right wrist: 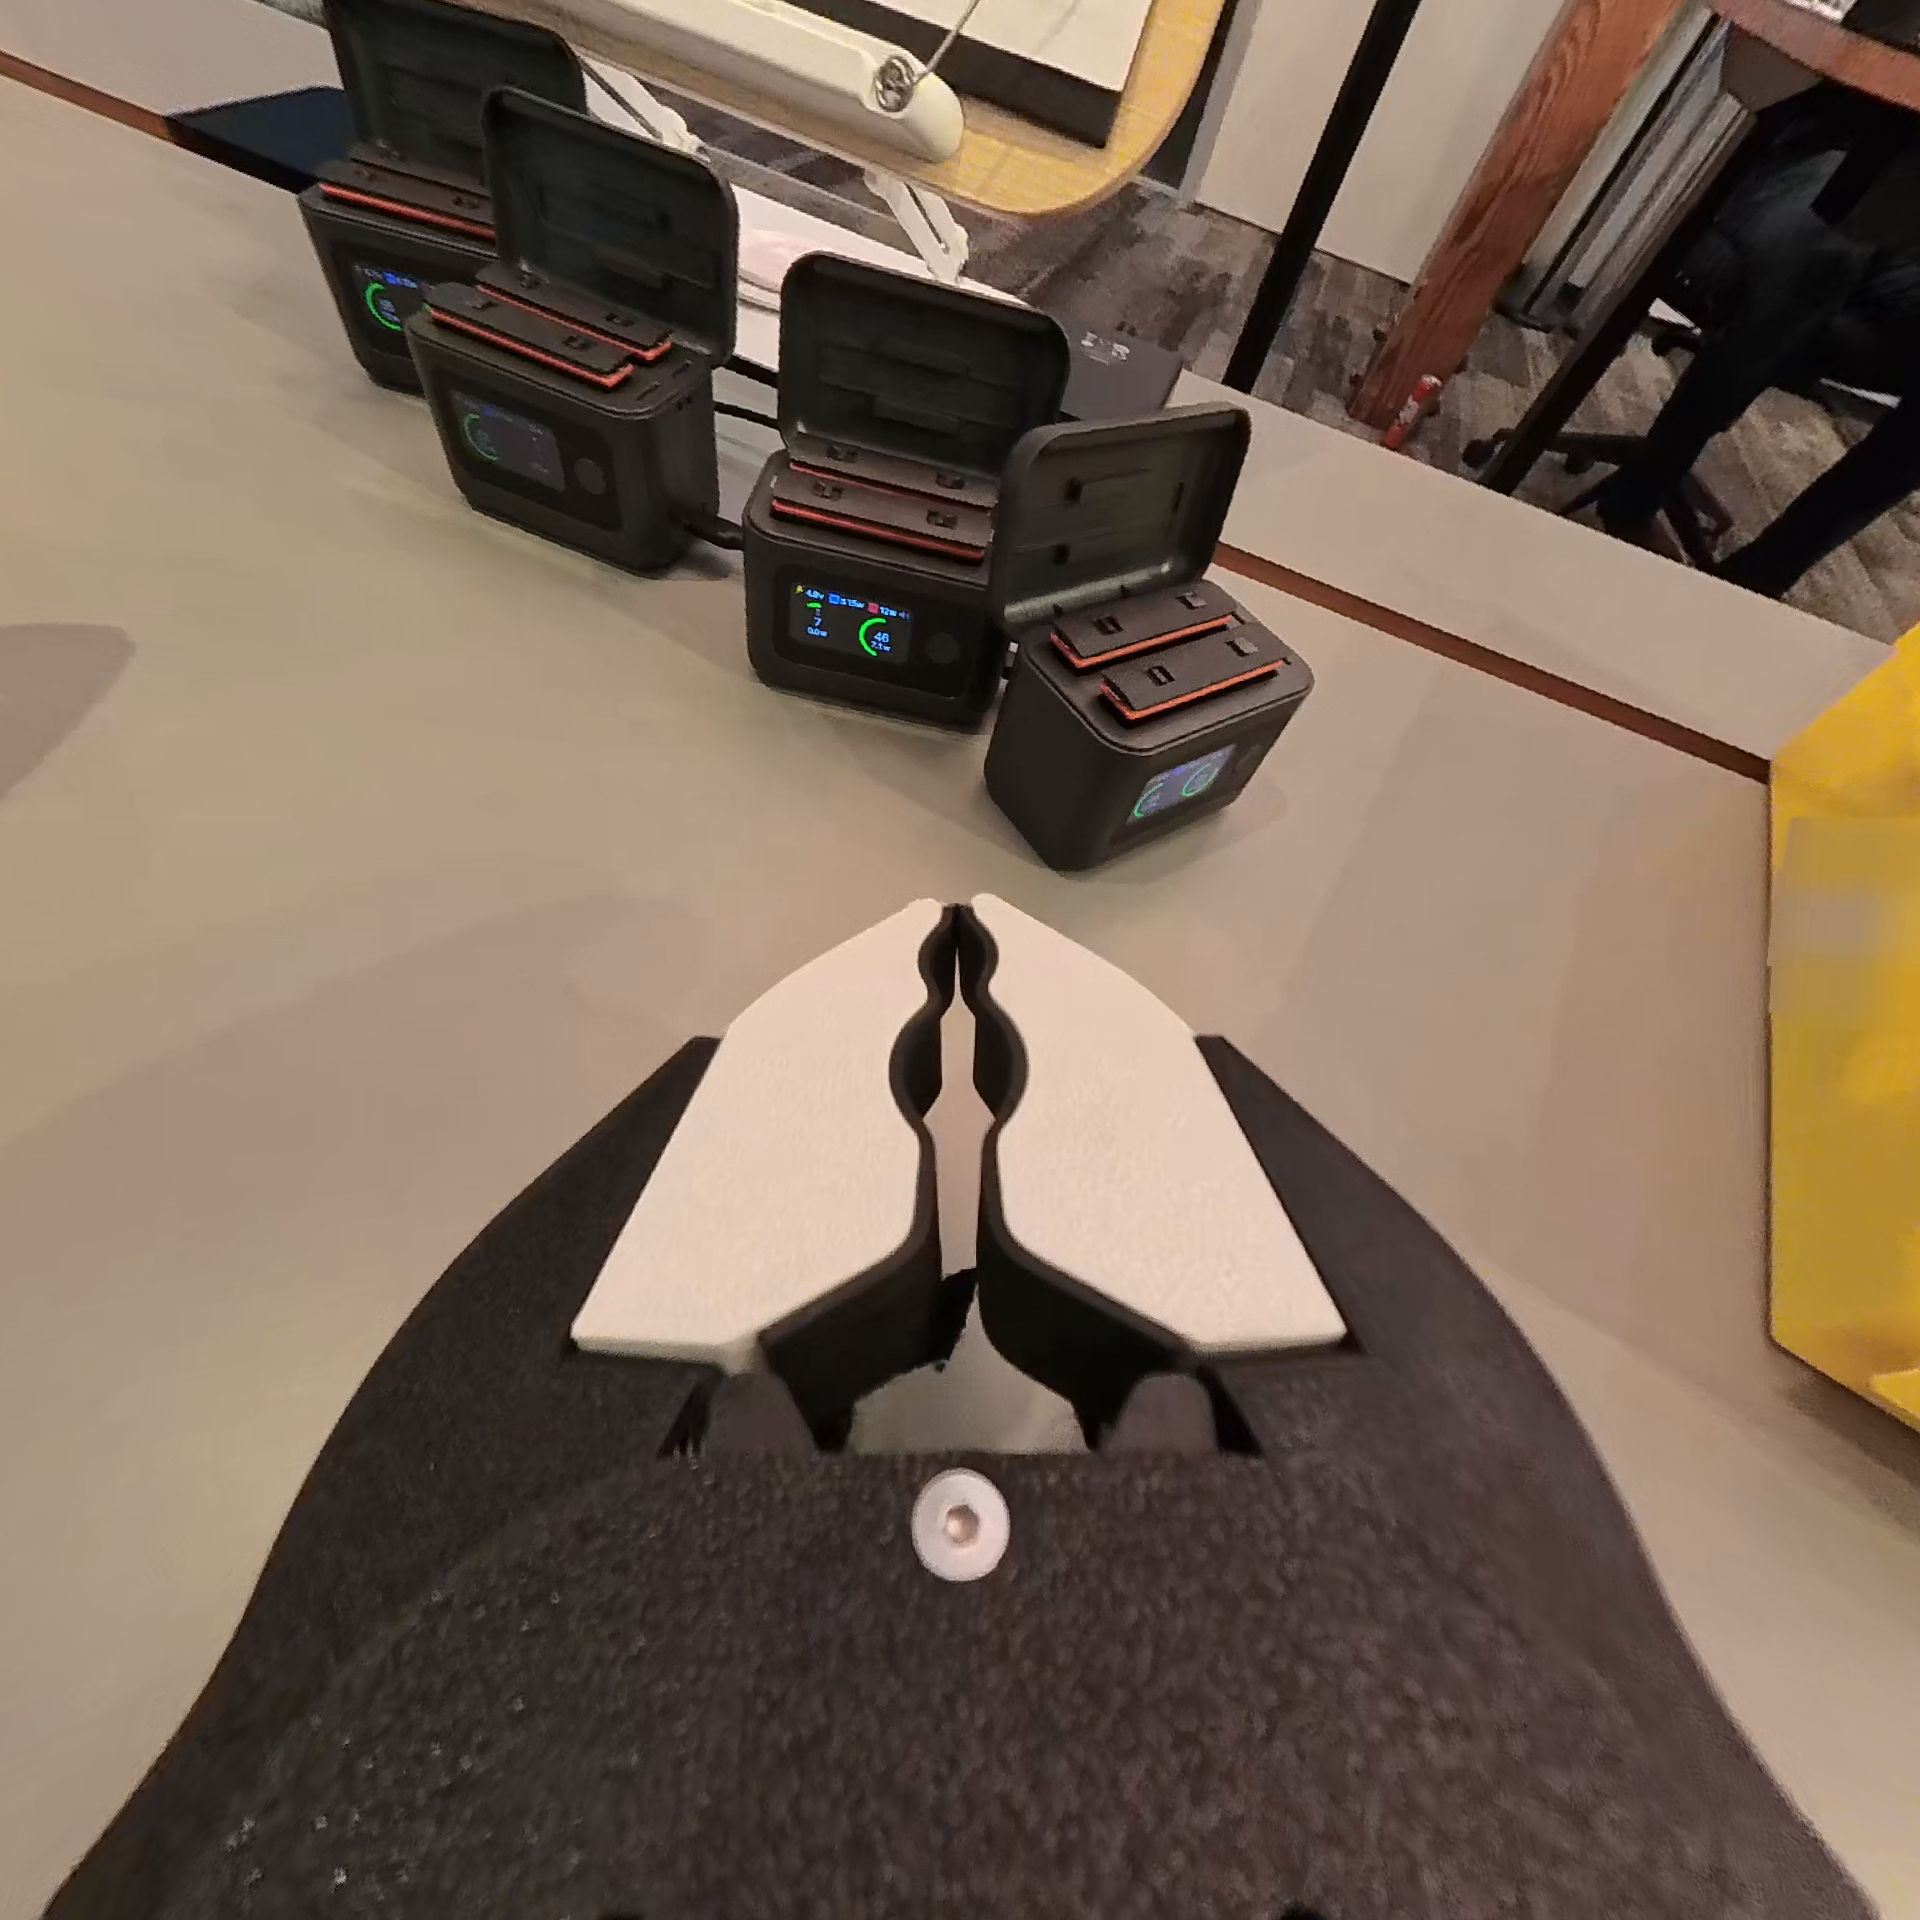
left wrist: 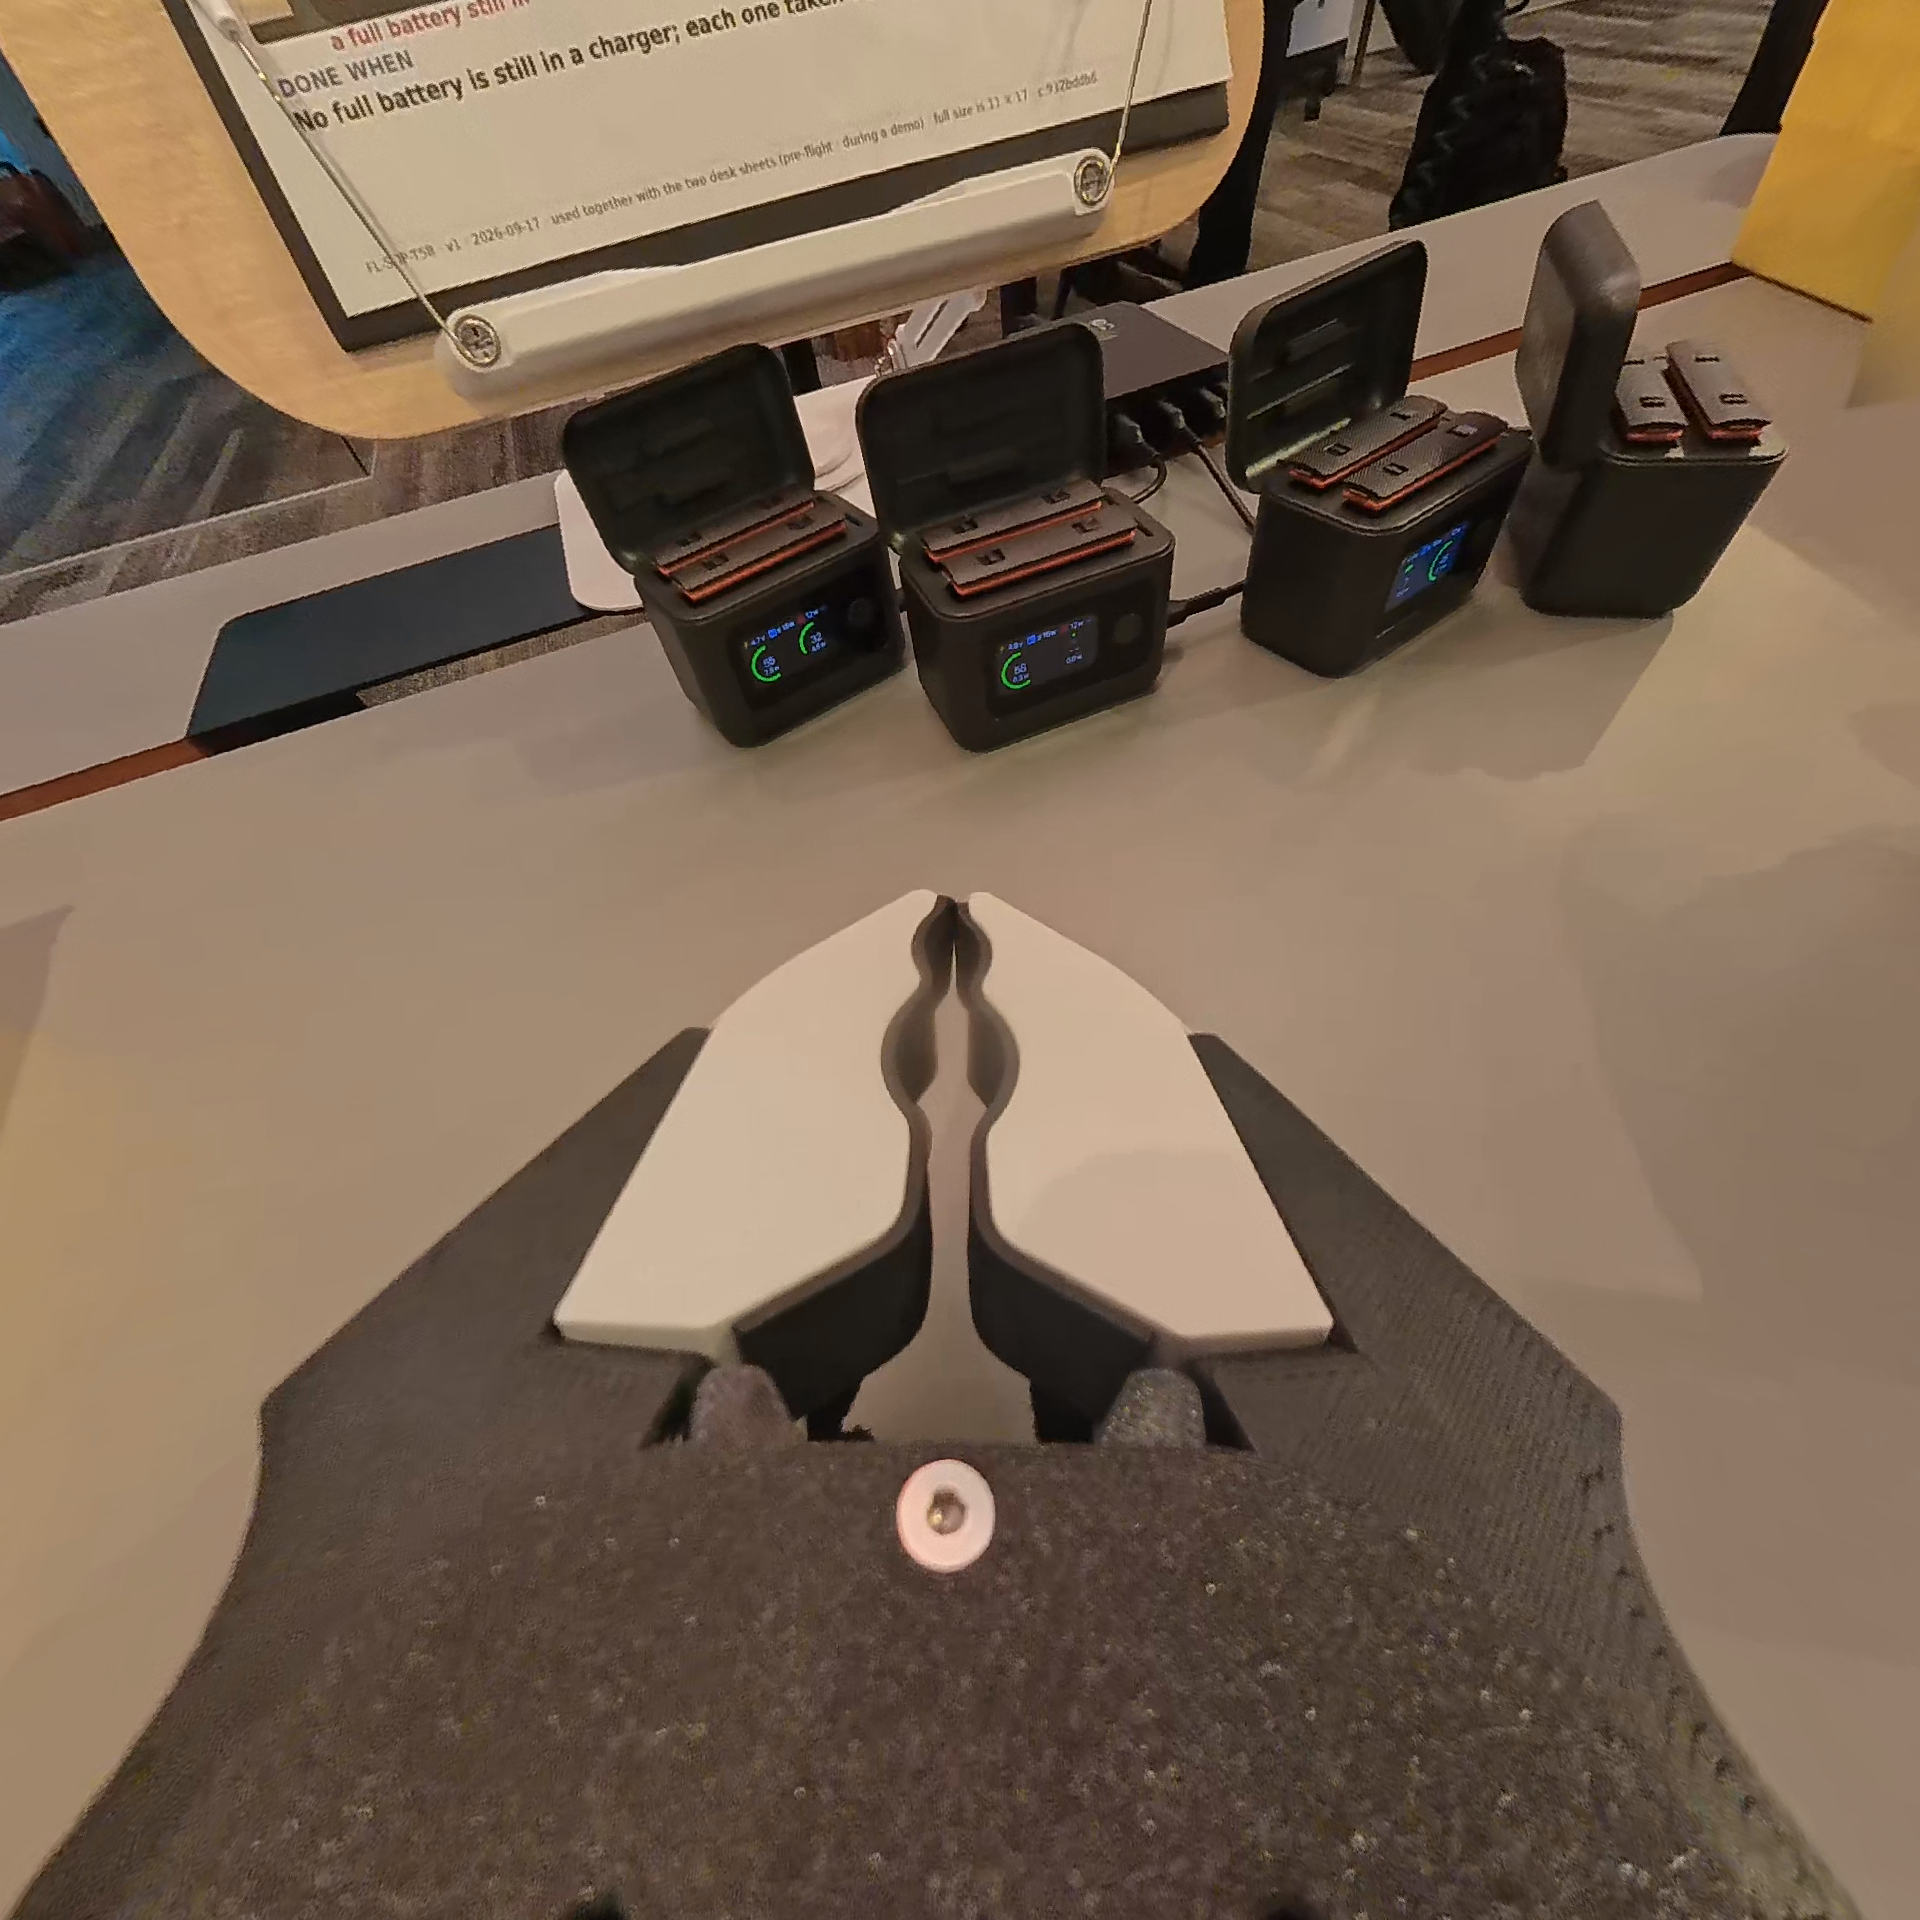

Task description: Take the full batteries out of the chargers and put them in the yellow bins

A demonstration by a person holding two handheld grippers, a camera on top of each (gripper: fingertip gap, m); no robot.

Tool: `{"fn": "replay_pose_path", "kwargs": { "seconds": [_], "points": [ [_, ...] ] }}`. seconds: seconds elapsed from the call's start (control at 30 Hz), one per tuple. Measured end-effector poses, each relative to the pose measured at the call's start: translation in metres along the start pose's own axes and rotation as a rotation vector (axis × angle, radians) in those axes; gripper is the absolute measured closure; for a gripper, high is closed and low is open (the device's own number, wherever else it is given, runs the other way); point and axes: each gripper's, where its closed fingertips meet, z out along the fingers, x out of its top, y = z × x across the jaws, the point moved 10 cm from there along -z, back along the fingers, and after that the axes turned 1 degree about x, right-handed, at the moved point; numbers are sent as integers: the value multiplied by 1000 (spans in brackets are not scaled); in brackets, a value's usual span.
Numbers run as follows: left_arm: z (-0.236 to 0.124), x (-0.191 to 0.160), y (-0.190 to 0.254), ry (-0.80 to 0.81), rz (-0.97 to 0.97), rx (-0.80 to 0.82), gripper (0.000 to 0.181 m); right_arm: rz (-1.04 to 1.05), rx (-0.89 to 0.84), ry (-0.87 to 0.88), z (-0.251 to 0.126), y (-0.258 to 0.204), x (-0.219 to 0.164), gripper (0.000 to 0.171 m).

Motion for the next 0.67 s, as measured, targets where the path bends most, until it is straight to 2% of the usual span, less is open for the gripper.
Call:
{"fn": "replay_pose_path", "kwargs": {
  "seconds": [0.67],
  "points": [
    [3,0,2,-40,-1,10,181,-16,-6,-12,1,-2,0,171]
  ]
}}
